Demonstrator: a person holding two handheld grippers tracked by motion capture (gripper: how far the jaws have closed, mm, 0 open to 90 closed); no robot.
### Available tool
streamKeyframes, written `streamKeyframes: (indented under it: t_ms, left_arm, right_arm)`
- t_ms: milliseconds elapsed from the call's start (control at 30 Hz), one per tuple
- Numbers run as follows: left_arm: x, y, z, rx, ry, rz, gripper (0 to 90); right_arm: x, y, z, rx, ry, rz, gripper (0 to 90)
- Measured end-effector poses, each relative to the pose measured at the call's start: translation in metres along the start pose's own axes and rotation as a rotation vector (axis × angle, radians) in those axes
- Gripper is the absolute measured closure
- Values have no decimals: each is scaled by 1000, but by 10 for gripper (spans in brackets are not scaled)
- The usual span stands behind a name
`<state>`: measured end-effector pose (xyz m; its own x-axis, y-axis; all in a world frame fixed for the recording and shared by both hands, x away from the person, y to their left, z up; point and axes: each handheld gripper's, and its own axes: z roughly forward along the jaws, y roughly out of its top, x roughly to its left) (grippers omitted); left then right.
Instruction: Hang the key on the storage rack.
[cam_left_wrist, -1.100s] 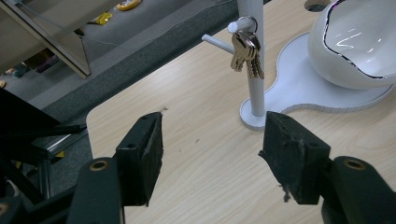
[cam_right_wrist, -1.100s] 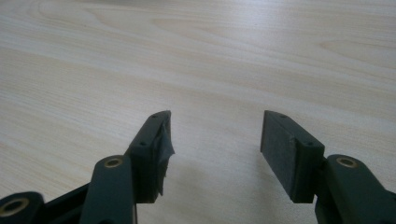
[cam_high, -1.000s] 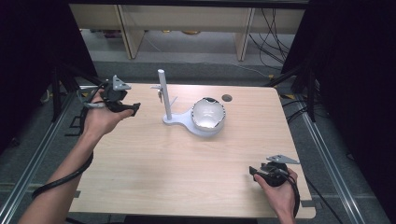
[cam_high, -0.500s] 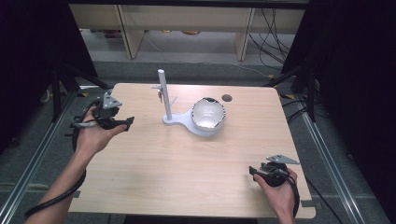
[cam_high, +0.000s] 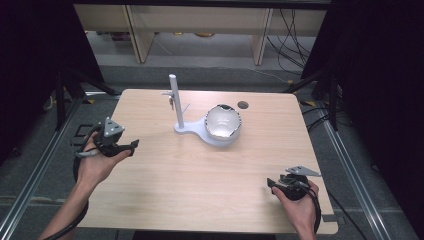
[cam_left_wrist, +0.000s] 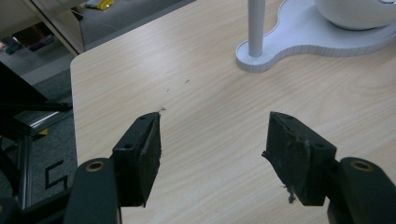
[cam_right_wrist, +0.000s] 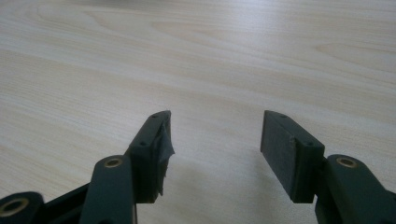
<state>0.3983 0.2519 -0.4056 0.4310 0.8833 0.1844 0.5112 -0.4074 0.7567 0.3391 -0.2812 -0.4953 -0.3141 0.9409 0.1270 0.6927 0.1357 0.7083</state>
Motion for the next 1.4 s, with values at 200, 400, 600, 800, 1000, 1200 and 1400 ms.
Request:
streamKeyframes:
  t_ms: [200, 400, 600, 800, 1000, 1200, 1400]
  left_arm:
    - [-3, -15, 3, 5, -12, -10, 351]
    - [-8, -36, 6, -39, -8, -46, 353]
    - [-14, -61, 11, -83, -5, -68, 354]
    - [-22, -93, 21, -132, -7, -94, 357]
    - [-28, -114, 24, -178, -1, -109, 355]
    - [-32, -127, 25, -212, -5, -121, 352]
    - [-35, -130, 23, -247, 15, -111, 354]
  right_arm:
    - [0, 0, -1, -2, -3, 3, 439]
    - [-1, 0, -1, -10, -6, -6, 439]
    - [0, -1, 0, -12, 3, 6, 439]
    - [5, -2, -1, 1, -11, 47, 439]
    - [2, -2, 1, -22, 2, 3, 440]
    - [3, -4, 2, -23, -6, -6, 441]
    - [4, -3, 1, -27, -2, -4, 441]
